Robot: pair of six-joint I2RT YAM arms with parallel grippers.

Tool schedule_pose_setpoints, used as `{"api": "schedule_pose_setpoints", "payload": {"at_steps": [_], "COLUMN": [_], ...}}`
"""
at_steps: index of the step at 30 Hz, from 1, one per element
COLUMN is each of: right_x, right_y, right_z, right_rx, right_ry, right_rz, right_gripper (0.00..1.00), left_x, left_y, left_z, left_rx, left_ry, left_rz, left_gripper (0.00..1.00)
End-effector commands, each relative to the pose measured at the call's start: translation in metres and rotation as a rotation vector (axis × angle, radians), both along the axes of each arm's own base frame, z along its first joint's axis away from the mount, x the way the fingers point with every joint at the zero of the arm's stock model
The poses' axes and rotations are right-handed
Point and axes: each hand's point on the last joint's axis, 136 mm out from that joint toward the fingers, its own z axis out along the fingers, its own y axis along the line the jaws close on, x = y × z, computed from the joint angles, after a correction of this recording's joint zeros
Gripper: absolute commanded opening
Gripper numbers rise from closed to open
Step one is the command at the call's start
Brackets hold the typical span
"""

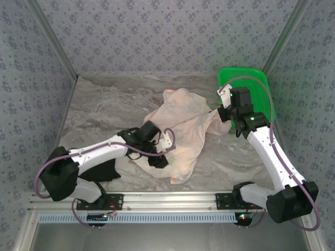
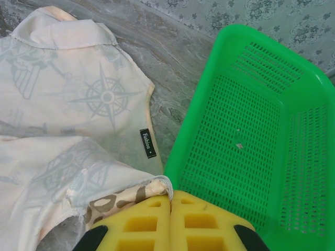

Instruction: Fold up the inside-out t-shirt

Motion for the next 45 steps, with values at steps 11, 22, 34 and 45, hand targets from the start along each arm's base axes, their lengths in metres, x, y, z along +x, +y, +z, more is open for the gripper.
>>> {"api": "schedule_pose_setpoints", "payload": {"at_steps": [11, 22, 34, 45], "right_x": [0.001, -0.004, -0.003, -0.009], "right_y": [0.003, -0.003, -0.003, 0.001], "right_z": [-0.018, -0.016, -0.018, 0.002], "right_rx": [0.031, 0.031, 0.040, 0.005], "right_ry": [0.053, 0.045, 0.045, -0.035], "right_rz": [0.010, -0.004, -0.001, 0.034], "right_gripper": [0.00, 0.00, 0.00, 0.00], "left_x": [-0.074, -0.077, -0.054, -0.030], "left_y": [-0.056, -0.028, -0.011, -0.015], "left_z": [-0.035, -0.078, -0.110, 0.019], "left_rx": [0.035, 0.200, 0.359, 0.081], "left_ry": [-0.327, -0.296, -0.354, -0.448], "left_rz": [-0.573, -0.606, -0.527, -0.328], "left_gripper": [0.43, 0.31, 0.40, 0.00]}}
